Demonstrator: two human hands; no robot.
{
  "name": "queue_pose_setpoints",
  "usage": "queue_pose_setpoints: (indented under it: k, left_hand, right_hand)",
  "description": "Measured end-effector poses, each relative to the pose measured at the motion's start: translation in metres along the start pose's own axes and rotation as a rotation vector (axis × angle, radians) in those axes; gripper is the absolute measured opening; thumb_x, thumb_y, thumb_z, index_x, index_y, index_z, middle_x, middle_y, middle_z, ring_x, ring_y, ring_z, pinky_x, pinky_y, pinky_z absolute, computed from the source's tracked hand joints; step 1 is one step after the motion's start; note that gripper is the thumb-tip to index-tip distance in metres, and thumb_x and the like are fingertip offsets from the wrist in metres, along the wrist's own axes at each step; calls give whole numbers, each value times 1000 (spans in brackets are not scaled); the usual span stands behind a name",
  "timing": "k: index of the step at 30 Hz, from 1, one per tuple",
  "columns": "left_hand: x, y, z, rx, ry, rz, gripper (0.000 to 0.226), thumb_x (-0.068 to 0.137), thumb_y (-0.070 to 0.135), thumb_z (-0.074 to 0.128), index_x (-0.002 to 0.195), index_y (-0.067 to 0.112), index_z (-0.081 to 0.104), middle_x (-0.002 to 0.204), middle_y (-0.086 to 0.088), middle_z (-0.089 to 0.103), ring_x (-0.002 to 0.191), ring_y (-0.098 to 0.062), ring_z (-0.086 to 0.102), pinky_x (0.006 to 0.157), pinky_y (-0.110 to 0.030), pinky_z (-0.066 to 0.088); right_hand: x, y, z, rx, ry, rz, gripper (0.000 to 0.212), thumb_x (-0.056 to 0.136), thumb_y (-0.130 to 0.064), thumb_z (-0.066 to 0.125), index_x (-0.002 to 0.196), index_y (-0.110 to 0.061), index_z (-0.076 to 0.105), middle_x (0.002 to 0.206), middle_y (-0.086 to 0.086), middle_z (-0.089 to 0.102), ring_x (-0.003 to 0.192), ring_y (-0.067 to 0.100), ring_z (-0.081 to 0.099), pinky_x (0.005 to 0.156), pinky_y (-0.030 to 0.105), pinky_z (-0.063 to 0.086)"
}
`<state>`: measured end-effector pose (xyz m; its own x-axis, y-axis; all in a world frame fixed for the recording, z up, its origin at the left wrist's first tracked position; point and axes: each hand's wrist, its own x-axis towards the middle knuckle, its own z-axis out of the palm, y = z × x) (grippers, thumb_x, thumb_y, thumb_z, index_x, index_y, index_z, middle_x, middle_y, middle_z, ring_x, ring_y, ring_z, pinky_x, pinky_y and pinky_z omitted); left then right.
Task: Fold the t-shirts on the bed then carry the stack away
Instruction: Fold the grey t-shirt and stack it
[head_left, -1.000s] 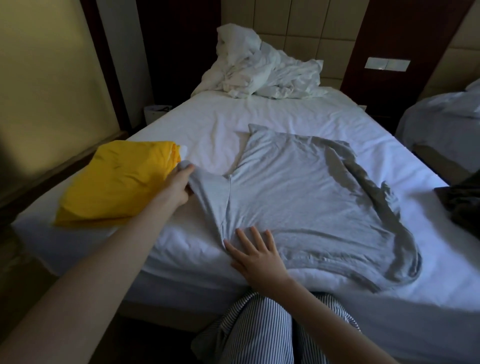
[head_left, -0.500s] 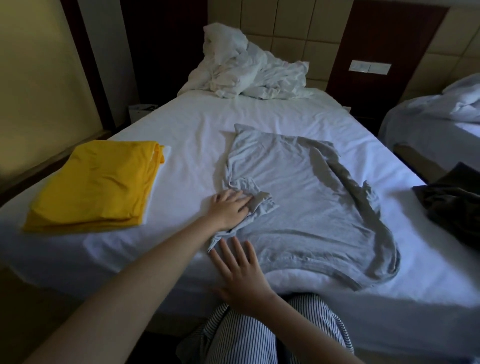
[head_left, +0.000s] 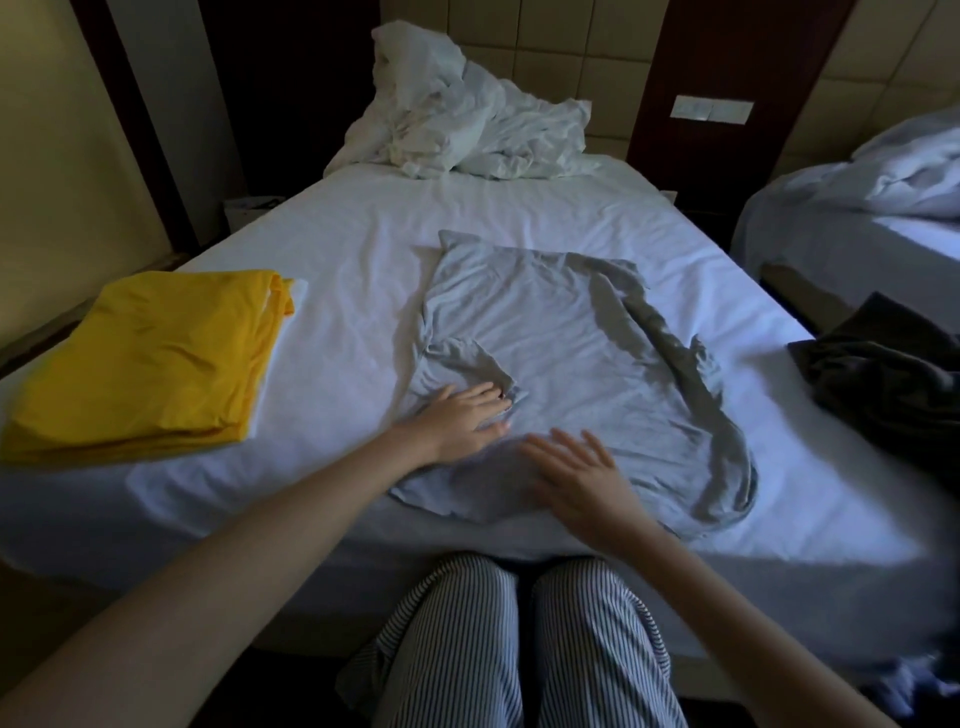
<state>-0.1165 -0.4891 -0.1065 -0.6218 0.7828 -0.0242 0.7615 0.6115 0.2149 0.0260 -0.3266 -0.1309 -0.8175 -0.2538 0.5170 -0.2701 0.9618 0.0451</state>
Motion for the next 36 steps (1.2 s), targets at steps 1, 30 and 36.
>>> queue_pose_setpoints:
  k: [1, 30, 36]
  left_hand:
    - [6, 10, -2, -34, 50, 26, 49, 101, 41, 32, 147, 23, 30, 156, 5, 21, 145, -9, 9, 114, -33, 2]
    - [276, 258, -32, -603, -121, 194, 22, 82, 16, 67, 98, 2, 66, 77, -4, 60, 69, -12, 54, 74, -25, 43]
    - [242, 250, -85, -760, -49, 459, 10, 86, 3, 65, 94, 9, 66, 84, 10, 68, 77, 7, 63, 78, -13, 48]
  right_hand:
    - [-5, 17, -7, -35, 19, 90, 44, 93, -45, 33, 121, -22, 57, 117, 2, 67, 106, 31, 64, 99, 40, 25]
    - [-101, 106, -9, -175, 81, 643, 62, 81, -48, 40, 139, -26, 38, 148, 7, 36, 135, 34, 24, 109, 48, 13]
    - [-102, 99, -6, -158, 385, 660, 58, 84, -39, 45, 137, -17, 34, 144, 17, 26, 137, 36, 20, 112, 53, 10]
